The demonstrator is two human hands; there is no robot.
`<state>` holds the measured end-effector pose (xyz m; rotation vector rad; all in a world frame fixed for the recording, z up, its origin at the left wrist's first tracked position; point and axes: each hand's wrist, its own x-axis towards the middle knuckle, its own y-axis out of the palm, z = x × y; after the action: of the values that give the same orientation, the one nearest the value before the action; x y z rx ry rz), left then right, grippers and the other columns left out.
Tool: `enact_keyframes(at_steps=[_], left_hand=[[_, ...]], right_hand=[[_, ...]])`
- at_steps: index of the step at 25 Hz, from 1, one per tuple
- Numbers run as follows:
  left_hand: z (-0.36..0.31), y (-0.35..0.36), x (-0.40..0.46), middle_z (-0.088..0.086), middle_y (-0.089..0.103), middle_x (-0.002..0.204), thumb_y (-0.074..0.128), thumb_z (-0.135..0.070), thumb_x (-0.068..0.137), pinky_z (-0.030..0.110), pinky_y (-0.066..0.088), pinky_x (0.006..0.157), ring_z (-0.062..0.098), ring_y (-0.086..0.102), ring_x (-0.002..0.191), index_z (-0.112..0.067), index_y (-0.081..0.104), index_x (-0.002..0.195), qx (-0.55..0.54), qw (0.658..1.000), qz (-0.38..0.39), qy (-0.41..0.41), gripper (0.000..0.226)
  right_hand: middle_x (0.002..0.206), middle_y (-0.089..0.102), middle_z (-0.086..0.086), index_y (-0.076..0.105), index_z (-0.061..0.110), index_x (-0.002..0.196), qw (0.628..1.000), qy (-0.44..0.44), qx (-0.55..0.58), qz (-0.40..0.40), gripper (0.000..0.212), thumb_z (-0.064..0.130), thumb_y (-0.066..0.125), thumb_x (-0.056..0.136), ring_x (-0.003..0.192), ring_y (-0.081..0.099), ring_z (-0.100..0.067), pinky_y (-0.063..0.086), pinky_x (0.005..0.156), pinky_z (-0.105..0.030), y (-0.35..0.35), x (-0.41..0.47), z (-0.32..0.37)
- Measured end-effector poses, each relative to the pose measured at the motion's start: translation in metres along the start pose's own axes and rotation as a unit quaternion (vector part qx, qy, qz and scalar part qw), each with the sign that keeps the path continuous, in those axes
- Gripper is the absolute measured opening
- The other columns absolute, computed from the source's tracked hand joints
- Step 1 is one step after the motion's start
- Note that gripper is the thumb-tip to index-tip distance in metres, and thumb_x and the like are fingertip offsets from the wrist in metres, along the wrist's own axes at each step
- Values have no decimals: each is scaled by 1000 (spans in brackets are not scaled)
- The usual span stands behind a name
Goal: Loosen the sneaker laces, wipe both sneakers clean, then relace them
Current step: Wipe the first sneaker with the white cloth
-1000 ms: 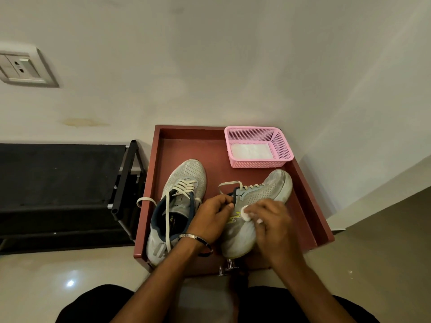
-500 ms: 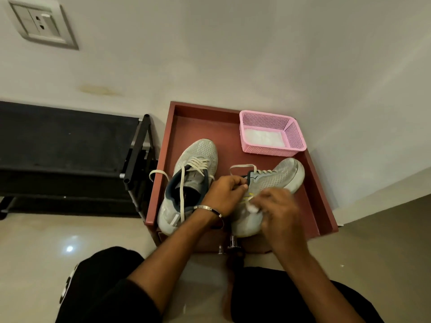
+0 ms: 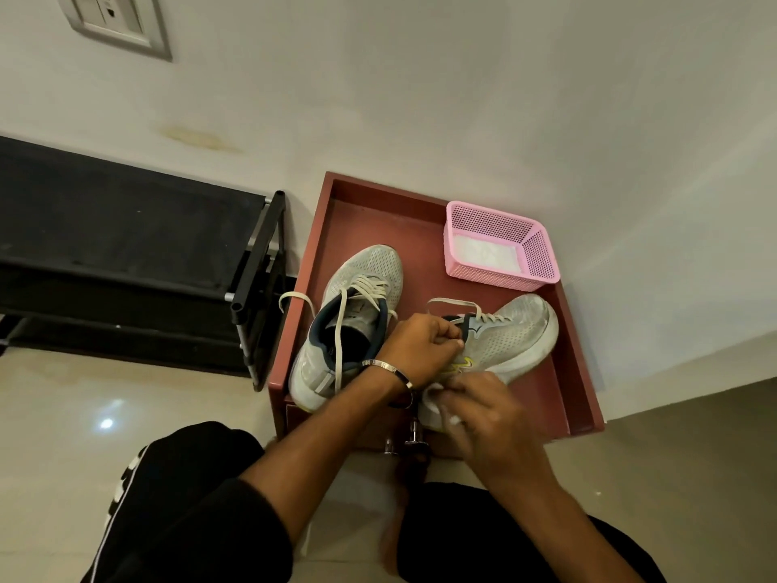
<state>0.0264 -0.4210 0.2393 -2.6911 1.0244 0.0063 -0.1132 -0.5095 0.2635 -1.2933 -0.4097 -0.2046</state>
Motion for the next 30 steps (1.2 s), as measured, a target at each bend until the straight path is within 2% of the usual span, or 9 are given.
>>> enact_keyframes(at_steps=[3, 7, 10, 14, 17, 21, 25, 28, 30], left_hand=[[-1, -1, -1, -6, 55, 43, 62, -14, 91, 21, 42, 59, -8, 43, 44, -7, 75, 89, -10, 1000, -9, -6, 15], [-3, -1, -4, -18, 51, 39, 62, -13, 91, 18, 40, 59, -9, 41, 44, -8, 76, 87, -10, 1000, -11, -10, 15], [-4, -1, -3, -17, 57, 52, 63, -12, 90, 21, 44, 65, -6, 47, 55, -8, 77, 84, -18, 1000, -17, -13, 15], [-8, -4, -6, -4, 61, 62, 60, -10, 91, 23, 45, 63, 4, 52, 59, -4, 74, 83, -61, 997, 10, -40, 17], [-9, -5, -4, 6, 58, 63, 55, -29, 83, 33, 42, 60, 17, 51, 60, -7, 68, 72, -103, 992, 9, -74, 28], [-14, -4, -7, 8, 65, 78, 50, -52, 70, 36, 45, 75, 17, 54, 76, -12, 69, 80, -162, 982, 3, -100, 45], [-16, -6, -8, 6, 74, 85, 47, -53, 80, 47, 52, 91, 23, 68, 84, -13, 73, 81, -150, 984, 8, -101, 48], [-20, -9, -10, 4, 74, 84, 39, -51, 94, 36, 53, 73, 21, 68, 74, -14, 74, 88, -128, 985, 8, -116, 51], [-20, -10, -12, 5, 75, 91, 39, -54, 92, 38, 55, 80, 23, 71, 85, -13, 74, 92, -148, 980, -2, -130, 54]], right_hand=[[92, 63, -6, 75, 6, 94, 991, 121, -24, -47, 16, 0, 72, 79, 86, 56, -21, 49, 76, -30, -5, 3, -10], [94, 62, -4, 71, 8, 88, 1000, 2, -12, 25, 11, 13, 62, 87, 87, 53, -18, 45, 76, -28, 1, -3, 6], [95, 61, -3, 72, 8, 93, 994, 99, -9, -39, 14, 12, 61, 86, 90, 52, -17, 41, 79, -22, -2, 5, -2], [92, 62, -5, 70, 3, 86, 1000, 4, 30, 5, 22, 17, 54, 93, 87, 54, -19, 44, 76, -27, 7, 13, 8], [97, 63, -5, 71, 3, 92, 997, 61, 26, -34, 23, 15, 52, 90, 89, 55, -19, 44, 78, -25, 13, 21, 10], [100, 63, -4, 73, 7, 98, 998, 67, 15, -6, 27, 18, 50, 91, 90, 55, -20, 47, 75, -30, 13, 8, 18], [97, 65, -5, 73, 6, 94, 1000, 12, 8, 18, 28, 18, 48, 91, 87, 57, -22, 48, 73, -34, 1, 11, 13], [101, 64, -8, 72, 3, 98, 999, 47, 5, -17, 28, 13, 47, 88, 90, 53, -21, 42, 79, -24, 6, 36, 4], [99, 63, -6, 72, 4, 96, 999, 46, 10, -6, 27, 13, 48, 89, 88, 54, -22, 44, 76, -26, 7, 34, 3]])
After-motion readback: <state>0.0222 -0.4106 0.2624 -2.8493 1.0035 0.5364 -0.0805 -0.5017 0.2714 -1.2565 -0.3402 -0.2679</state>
